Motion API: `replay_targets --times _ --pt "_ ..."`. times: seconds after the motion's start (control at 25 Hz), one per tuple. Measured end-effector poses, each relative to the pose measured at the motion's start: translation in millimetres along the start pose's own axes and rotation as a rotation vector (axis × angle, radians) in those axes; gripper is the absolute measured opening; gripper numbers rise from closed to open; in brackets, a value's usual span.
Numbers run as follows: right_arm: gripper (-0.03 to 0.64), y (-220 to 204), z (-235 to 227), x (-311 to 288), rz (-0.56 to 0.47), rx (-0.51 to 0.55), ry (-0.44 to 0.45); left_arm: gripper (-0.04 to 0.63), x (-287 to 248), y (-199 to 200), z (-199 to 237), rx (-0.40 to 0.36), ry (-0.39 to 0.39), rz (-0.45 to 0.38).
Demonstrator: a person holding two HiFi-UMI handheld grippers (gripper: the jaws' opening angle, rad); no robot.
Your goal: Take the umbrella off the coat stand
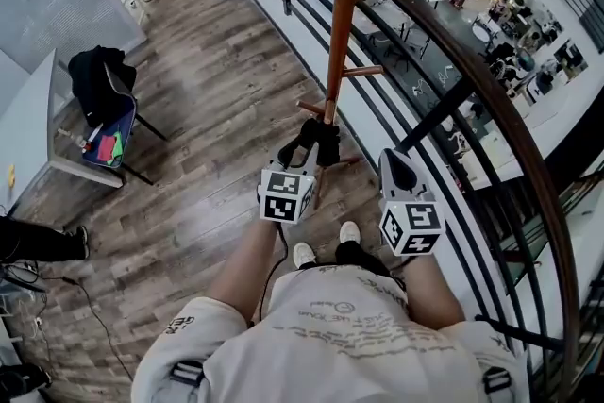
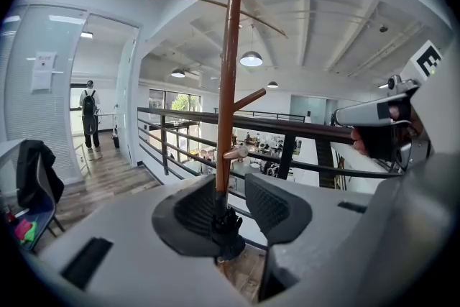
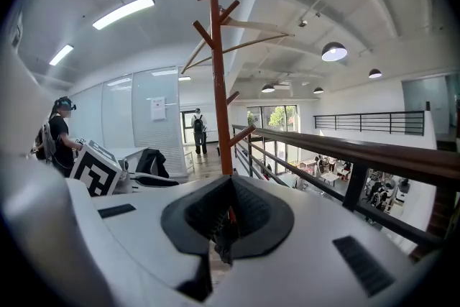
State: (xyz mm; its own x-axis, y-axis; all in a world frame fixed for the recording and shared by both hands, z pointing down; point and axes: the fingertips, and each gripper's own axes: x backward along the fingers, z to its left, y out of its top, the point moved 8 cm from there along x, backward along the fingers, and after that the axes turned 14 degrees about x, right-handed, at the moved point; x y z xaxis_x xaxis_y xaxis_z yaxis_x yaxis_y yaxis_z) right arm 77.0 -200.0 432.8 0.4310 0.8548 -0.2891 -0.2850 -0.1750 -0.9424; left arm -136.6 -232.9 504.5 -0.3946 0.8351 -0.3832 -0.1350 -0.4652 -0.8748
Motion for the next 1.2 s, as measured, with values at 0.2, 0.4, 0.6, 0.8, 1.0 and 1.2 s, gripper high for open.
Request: replay_targets --times 0.2,0.4,0.6,0.8,1.0,1.2 --pt "0.002 -5.8 -22.2 -4.0 0.009 -0.007 0.003 0.123 -26.3 -5.1 -5.8 -0.050 0.014 -0.020" --pt "0.002 -14.4 -40.3 -4.6 0.026 -0.009 -0.008 0.124 -53.1 -11.0 -3.4 -0.047 0.009 -0.025" --pt "0.002 -23.0 -53.6 -2.8 0.044 -0.013 -0.038 0.124 -75.0 -13.1 8.8 -0.054 -0.018 -0.024" --pt "0.002 -25.9 -58.9 -3.6 0.068 -0.008 -0.054 0.124 -91.4 -15.8 21.0 -0.072 -0.093 0.011" --pt "0.002 -24.3 -58.0 -6.8 0.079 0.011 -0.067 0.123 -107.4 -20.4 33.4 -0.067 -0.201 0.067" --pt "0.002 -23.4 -53.1 -11.4 0.094 0.017 -0.074 0.123 -118.5 -15.9 44.6 -0.069 -0.250 0.081"
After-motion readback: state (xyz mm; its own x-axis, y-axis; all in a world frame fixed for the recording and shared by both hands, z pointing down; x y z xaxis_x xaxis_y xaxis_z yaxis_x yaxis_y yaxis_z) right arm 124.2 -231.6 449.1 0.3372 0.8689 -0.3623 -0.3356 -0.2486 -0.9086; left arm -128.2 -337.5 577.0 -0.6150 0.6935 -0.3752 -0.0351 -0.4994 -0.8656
